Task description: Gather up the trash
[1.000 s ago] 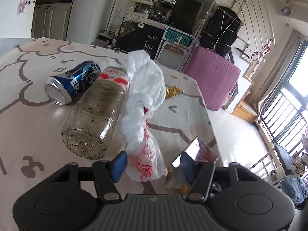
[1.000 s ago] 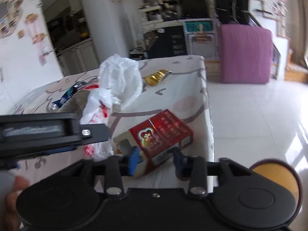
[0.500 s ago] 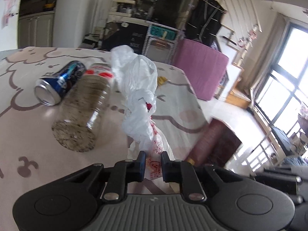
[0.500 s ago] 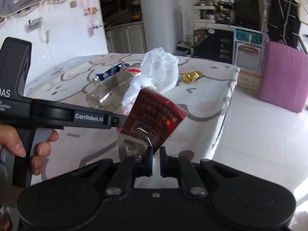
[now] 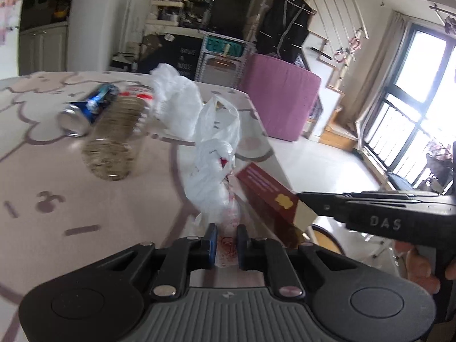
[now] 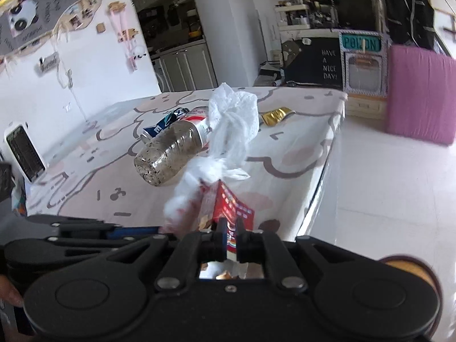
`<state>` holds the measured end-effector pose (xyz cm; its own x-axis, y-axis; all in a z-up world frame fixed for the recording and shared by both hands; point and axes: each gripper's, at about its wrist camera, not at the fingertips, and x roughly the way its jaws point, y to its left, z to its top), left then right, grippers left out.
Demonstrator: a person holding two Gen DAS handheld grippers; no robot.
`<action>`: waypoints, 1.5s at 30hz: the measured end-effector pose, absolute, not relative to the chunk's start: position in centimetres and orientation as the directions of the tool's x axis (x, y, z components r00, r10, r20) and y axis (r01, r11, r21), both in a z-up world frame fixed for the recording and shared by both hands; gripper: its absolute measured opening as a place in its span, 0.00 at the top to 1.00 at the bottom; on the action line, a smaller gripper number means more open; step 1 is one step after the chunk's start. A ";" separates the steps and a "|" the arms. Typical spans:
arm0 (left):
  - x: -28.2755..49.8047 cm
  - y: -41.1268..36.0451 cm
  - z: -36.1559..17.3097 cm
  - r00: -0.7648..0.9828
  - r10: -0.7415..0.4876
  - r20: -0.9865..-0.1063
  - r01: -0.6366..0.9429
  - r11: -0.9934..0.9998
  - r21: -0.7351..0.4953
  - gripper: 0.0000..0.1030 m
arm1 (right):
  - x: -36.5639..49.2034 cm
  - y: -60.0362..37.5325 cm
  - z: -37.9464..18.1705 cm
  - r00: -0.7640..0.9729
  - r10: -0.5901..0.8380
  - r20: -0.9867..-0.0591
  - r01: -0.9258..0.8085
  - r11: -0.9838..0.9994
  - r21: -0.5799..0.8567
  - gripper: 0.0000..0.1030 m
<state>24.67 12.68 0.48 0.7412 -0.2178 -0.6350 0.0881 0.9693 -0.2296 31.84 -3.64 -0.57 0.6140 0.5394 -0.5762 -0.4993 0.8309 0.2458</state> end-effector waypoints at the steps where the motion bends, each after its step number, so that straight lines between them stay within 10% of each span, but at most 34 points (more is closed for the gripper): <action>1: 24.1 13.1 0.6 0.746 -0.205 -0.634 0.073 0.971 -0.228 0.95 | 31.7 -3.8 -0.7 0.612 0.544 -0.574 -0.489 0.831 0.266 0.87; 13: 19.0 16.2 1.3 0.756 -0.143 -0.639 -0.006 0.974 -0.225 0.90 | 28.3 -2.7 -1.6 0.665 0.562 -0.492 -0.475 0.826 0.303 0.31; 17: 18.8 17.2 1.3 0.762 -0.137 -0.633 -0.041 0.965 -0.259 0.52 | 27.4 -0.5 -2.4 0.693 0.508 -0.511 -0.501 0.850 0.166 0.26; 23: 20.6 17.4 1.4 0.771 -0.149 -0.619 -0.072 0.946 -0.317 0.26 | 27.6 1.4 -4.1 0.704 0.454 -0.547 -0.483 0.870 0.102 0.25; 29: 22.5 16.4 0.3 0.756 -0.095 -0.648 -0.127 0.949 -0.287 0.29 | 28.1 2.2 -4.7 0.722 0.419 -0.550 -0.443 0.891 0.098 0.31; 36: 22.5 16.0 -0.7 0.744 -0.052 -0.666 -0.153 0.957 -0.247 0.67 | 27.7 2.5 -5.4 0.744 0.376 -0.552 -0.412 0.909 0.064 0.49; 45: 21.2 15.4 0.4 0.767 -0.018 -0.642 -0.152 0.966 -0.210 0.75 | 26.9 1.3 -4.2 0.734 0.398 -0.550 -0.418 0.903 0.097 0.51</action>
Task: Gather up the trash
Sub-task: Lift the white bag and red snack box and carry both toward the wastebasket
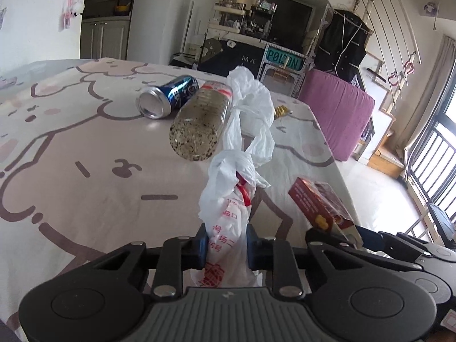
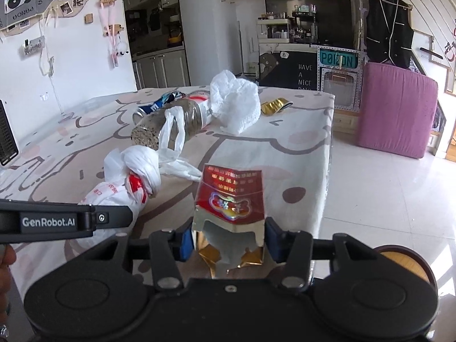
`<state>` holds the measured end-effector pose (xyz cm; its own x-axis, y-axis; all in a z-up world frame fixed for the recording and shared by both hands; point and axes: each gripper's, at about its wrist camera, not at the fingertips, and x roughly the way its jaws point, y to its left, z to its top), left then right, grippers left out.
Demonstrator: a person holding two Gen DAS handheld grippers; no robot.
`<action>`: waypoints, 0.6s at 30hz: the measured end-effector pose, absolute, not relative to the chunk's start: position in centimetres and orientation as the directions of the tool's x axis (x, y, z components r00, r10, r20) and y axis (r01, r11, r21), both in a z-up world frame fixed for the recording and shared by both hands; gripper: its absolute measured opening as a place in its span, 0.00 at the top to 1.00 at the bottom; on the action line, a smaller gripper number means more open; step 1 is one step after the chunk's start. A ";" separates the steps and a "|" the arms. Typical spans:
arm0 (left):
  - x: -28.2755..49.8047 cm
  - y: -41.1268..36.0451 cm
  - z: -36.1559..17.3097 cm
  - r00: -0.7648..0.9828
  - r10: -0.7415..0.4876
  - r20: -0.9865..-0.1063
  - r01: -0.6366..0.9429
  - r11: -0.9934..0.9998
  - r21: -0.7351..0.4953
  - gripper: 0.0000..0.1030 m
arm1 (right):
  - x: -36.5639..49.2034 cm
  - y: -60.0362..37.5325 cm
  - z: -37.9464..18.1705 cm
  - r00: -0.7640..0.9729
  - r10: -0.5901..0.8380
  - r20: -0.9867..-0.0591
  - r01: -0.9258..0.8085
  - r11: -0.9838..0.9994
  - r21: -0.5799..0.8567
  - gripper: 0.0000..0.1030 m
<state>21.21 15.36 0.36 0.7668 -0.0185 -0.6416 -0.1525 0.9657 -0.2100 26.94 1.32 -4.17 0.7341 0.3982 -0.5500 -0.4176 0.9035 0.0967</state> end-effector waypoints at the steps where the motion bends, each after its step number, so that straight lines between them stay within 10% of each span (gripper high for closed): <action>1: 21.0 15.2 0.7 0.773 -0.016 -0.635 -0.152 0.966 -0.210 0.75 | 26.7 1.2 -3.9 0.737 0.397 -0.548 -0.416 0.904 0.095 0.51; 18: 18.3 10.1 5.1 0.832 -0.010 -0.555 -0.087 0.985 -0.148 0.75 | 22.7 -5.5 1.4 0.793 0.362 -0.490 -0.356 0.928 0.110 0.51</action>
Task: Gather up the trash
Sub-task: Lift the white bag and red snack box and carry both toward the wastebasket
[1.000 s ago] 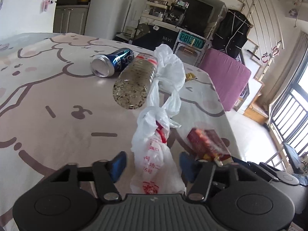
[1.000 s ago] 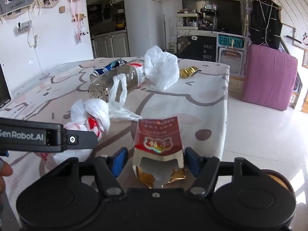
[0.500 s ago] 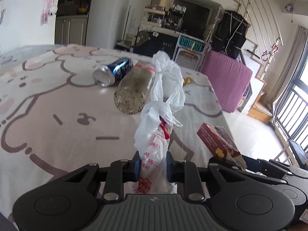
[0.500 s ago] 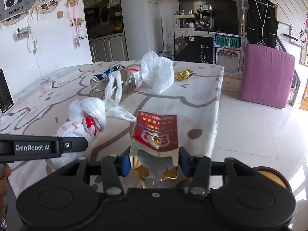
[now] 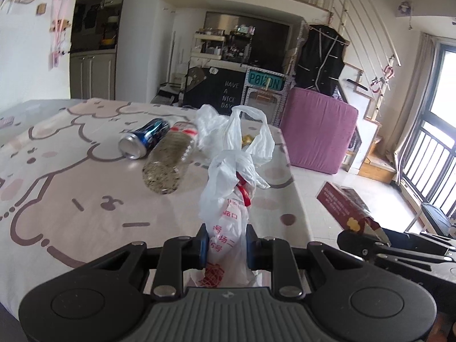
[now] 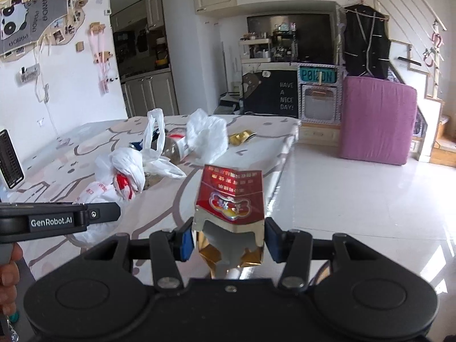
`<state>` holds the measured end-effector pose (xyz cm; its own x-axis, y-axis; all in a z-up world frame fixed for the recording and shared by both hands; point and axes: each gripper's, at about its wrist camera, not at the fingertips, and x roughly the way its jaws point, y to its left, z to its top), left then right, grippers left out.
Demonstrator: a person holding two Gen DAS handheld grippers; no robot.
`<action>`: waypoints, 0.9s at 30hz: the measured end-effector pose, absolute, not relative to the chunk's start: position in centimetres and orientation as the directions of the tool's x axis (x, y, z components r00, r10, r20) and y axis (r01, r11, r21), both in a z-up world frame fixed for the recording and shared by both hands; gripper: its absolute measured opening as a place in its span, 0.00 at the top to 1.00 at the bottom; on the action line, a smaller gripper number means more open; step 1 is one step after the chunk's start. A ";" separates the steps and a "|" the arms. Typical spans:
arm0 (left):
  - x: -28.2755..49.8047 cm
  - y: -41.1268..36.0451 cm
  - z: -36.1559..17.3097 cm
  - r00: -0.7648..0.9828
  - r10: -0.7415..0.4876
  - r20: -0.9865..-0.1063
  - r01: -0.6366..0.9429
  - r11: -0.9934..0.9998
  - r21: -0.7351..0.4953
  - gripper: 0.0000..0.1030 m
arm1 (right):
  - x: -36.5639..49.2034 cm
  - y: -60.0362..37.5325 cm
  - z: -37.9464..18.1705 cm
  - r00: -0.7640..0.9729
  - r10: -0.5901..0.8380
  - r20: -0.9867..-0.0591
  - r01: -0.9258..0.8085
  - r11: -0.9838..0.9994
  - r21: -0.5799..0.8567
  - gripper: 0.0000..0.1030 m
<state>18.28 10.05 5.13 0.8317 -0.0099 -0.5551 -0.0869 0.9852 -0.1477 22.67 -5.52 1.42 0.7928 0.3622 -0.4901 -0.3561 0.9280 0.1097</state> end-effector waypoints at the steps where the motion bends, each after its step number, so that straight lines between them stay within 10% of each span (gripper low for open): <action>1: 18.2 9.6 5.3 0.834 -0.014 -0.551 -0.079 0.986 -0.145 0.75 | 22.4 -5.9 1.6 0.796 0.357 -0.488 -0.350 0.930 0.109 0.51; 27: 22.1 -5.8 2.6 0.770 -0.196 -0.607 0.179 0.980 -0.090 0.75 | 20.7 -22.5 -0.1 0.849 0.157 -0.504 -0.101 0.985 0.136 0.51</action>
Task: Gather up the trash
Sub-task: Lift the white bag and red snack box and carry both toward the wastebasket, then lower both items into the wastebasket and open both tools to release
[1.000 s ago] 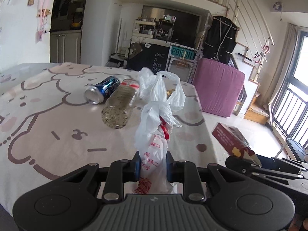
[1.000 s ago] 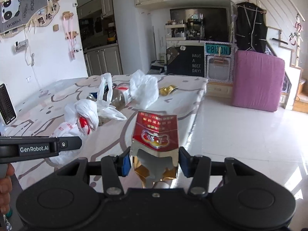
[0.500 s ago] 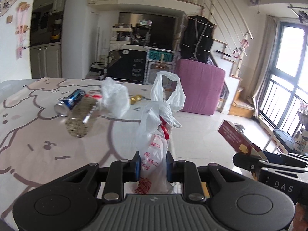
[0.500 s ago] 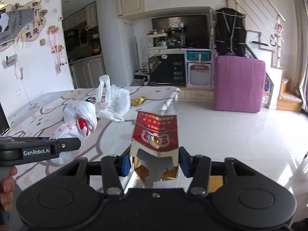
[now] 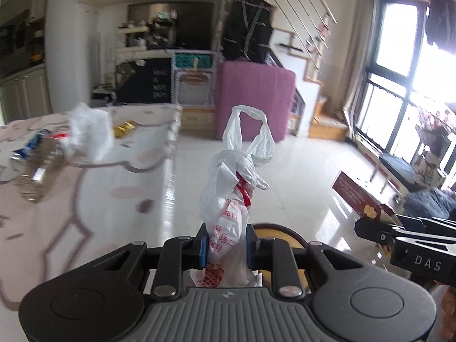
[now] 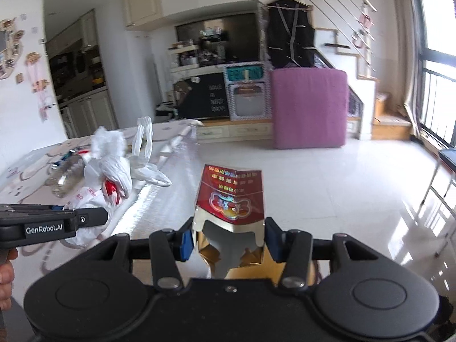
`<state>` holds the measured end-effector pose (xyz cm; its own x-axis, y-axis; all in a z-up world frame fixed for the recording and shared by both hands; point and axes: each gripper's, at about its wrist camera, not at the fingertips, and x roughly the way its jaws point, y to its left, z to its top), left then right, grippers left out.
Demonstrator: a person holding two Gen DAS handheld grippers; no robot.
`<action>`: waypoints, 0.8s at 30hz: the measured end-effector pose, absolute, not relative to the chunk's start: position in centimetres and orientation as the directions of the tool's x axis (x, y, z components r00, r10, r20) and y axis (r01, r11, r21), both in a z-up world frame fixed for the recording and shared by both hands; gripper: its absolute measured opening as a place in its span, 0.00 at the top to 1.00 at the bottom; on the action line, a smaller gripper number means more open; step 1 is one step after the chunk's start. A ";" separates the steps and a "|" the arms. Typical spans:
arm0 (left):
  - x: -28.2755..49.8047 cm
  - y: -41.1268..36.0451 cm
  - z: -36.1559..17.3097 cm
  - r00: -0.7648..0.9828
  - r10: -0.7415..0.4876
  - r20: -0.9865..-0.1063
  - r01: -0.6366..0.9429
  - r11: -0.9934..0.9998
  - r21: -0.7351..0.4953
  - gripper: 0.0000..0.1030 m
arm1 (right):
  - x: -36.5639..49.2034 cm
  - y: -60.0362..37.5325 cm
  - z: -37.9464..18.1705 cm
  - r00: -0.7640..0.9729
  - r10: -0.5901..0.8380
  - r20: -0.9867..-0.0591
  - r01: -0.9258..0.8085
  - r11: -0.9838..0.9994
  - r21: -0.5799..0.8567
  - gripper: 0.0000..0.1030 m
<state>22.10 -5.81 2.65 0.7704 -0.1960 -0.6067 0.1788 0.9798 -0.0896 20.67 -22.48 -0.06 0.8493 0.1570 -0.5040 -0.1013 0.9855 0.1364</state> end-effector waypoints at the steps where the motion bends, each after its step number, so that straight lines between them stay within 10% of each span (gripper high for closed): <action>1: 22.6 -6.7 2.1 0.759 -0.204 -0.618 0.189 0.978 -0.091 0.75 | 20.8 -23.4 -0.6 0.847 0.148 -0.511 -0.088 0.986 0.139 0.51; 24: 39.2 -18.8 -17.7 0.203 -0.135 -0.970 0.457 0.889 -0.028 0.75 | 29.1 -33.1 -13.1 0.680 0.155 -0.717 0.028 0.971 0.238 0.51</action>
